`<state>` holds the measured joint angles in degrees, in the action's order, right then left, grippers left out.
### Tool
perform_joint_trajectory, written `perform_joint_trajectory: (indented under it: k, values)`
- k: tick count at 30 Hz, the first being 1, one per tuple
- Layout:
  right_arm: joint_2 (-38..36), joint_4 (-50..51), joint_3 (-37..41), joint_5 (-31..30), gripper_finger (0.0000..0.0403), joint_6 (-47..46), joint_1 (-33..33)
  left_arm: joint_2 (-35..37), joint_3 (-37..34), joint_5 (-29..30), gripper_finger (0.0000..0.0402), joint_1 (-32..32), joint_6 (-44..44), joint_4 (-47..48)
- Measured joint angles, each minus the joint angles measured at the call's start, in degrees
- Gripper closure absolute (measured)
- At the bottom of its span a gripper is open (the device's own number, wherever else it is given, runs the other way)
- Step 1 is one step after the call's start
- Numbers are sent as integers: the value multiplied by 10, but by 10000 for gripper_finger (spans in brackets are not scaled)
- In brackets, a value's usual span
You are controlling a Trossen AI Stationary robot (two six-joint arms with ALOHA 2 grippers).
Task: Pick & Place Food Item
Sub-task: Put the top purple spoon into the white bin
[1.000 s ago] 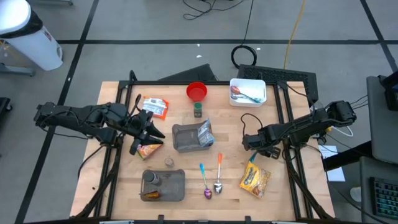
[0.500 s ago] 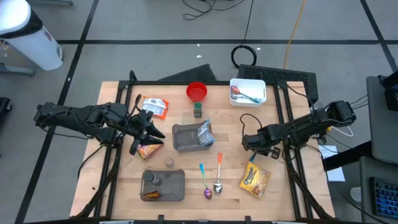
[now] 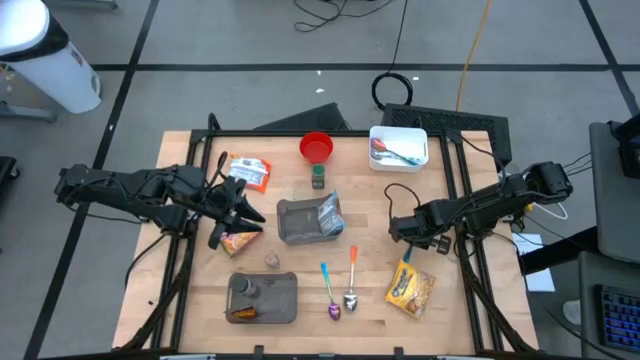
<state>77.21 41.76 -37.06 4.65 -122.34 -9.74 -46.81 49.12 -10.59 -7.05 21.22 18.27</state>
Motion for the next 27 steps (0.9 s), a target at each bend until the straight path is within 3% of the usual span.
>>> perform_joint_trajectory:
  k: [10,21,27]
  values:
    - [-9,-10,1,-20,397,25,-1,0,0,0,273,0,-1,0]
    - [-66,-15,1,-96,399,42,-1,0,0,0,273,0,-14,-1]
    - [-74,-6,1,-94,400,47,0,0,0,1,273,0,-15,-1]
